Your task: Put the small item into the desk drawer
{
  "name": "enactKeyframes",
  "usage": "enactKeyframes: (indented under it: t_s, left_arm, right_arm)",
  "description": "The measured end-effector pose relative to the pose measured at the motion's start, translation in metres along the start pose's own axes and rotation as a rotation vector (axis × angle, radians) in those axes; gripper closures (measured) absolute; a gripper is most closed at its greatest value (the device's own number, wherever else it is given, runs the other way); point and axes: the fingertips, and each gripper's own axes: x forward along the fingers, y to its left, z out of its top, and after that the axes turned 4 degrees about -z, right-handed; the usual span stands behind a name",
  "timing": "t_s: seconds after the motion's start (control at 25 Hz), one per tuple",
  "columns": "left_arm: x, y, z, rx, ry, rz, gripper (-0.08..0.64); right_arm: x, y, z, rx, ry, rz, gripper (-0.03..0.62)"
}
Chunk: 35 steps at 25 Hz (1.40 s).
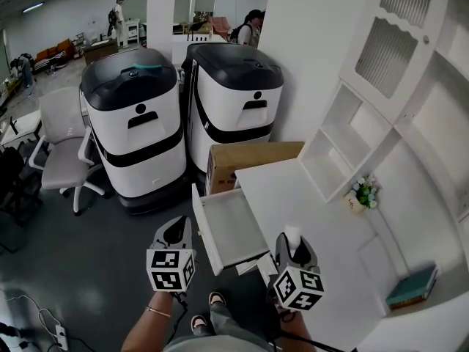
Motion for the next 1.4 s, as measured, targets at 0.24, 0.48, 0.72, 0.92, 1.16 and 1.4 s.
enactKeyframes:
  t_s: [0.24,0.48,0.72,0.92,1.16,1.4]
  left_arm:
    - [0.009,0.008,-0.017,-0.026,0.034,0.028,0.561]
    - [0.009,0.031,-0.033,-0.049,0.074,0.099,0.561]
    - [0.01,0.054,-0.053,-0.063,0.118,0.157,0.561]
    - [0.014,0.073,-0.094,-0.1,0.183,0.195,0.561]
    - [0.025,0.081,-0.141,-0.141,0.257,0.203,0.561]
    - [0.035,0.086,-0.168,-0.166,0.3,0.203,0.561]
  right_arm:
    - [0.021,0.004,-0.007,-0.008,0.038,0.033,0.413]
    - [0.054,0.018,-0.028,-0.014,0.114,0.092,0.413]
    - [0.083,0.033,-0.063,-0.021,0.205,0.148,0.413]
    - [0.098,0.041,-0.108,-0.029,0.293,0.176,0.413]
    - [0.106,0.047,-0.162,-0.021,0.401,0.188,0.413]
    - [0.114,0.048,-0.195,-0.019,0.466,0.188,0.413]
